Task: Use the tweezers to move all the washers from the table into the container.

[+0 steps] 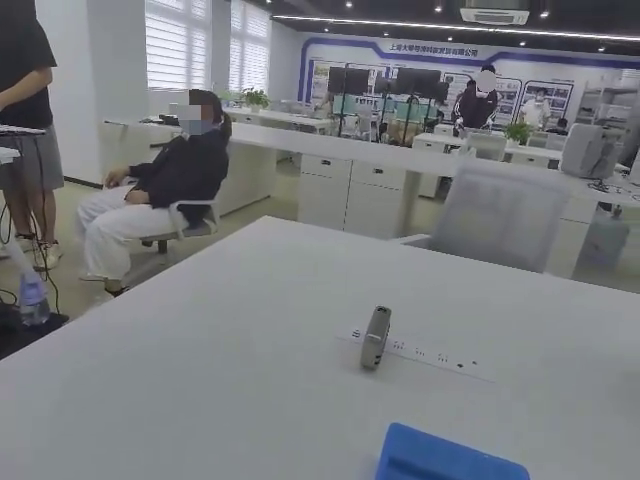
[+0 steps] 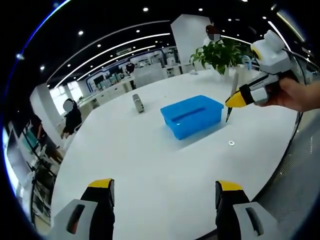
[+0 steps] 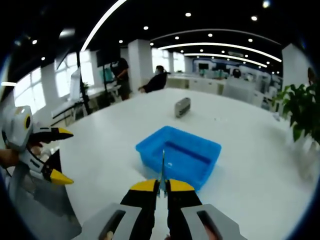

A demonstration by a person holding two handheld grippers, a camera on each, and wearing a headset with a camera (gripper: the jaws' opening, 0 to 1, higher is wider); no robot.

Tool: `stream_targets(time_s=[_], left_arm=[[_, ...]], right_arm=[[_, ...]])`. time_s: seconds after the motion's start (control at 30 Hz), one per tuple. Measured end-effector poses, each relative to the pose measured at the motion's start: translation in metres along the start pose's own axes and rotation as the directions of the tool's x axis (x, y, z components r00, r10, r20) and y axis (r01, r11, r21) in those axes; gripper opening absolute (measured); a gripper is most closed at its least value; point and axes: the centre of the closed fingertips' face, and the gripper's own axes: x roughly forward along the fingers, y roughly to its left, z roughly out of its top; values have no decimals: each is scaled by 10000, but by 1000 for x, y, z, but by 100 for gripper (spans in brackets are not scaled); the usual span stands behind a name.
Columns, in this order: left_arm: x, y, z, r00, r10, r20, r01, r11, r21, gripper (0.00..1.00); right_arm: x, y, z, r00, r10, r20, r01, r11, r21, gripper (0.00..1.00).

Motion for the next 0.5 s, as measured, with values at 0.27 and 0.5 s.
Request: stream_targets(time_s=[0.27, 0.5], left_arm=[[-1, -2, 1, 10000, -43, 48, 42, 9999, 117, 85], [0, -3, 1, 9999, -115, 12, 114, 9998, 160, 85]], right_arm=[[-2, 8, -18, 9996, -4, -273, 9, 9998, 189, 4], [1, 11, -27, 9991, 5, -424, 12, 9992, 392, 4]])
